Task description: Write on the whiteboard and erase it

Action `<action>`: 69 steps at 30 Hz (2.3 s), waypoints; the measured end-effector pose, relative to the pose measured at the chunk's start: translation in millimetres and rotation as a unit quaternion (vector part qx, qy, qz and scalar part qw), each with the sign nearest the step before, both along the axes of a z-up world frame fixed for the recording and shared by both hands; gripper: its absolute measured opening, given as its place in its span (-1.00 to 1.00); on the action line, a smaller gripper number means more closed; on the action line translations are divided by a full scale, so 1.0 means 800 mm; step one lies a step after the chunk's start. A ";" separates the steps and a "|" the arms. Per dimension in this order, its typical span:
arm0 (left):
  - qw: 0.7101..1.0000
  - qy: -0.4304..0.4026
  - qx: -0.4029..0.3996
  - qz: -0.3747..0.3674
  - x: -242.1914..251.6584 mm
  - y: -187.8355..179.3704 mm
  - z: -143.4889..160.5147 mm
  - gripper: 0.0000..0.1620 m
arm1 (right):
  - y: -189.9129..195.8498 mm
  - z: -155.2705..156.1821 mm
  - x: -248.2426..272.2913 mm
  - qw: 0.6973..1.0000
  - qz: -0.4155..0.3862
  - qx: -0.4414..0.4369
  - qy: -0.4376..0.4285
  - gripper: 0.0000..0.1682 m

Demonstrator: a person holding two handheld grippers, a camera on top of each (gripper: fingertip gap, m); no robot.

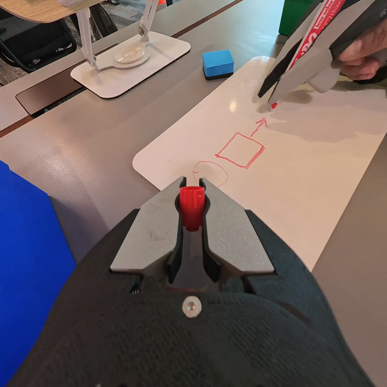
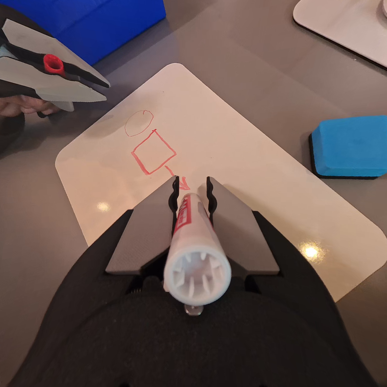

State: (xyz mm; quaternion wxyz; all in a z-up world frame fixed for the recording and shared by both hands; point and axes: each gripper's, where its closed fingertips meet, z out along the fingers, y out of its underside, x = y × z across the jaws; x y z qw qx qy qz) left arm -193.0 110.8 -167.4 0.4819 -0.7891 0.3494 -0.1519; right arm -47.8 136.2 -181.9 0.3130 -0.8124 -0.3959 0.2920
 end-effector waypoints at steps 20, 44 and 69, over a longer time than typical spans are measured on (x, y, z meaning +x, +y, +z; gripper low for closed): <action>1.000 0.003 -0.002 -0.001 0.000 -0.001 -0.001 -0.88 | -0.030 -0.009 -0.015 0.998 0.056 -0.017 -0.032 -0.72; 1.000 0.003 -0.003 0.002 -0.001 0.000 -0.001 -0.88 | 0.004 -0.015 0.017 0.999 -0.015 -0.001 -0.050 -0.72; 1.000 0.004 -0.004 0.004 -0.001 0.001 -0.002 -0.88 | -0.038 -0.016 -0.013 0.997 0.052 -0.049 -0.043 -0.72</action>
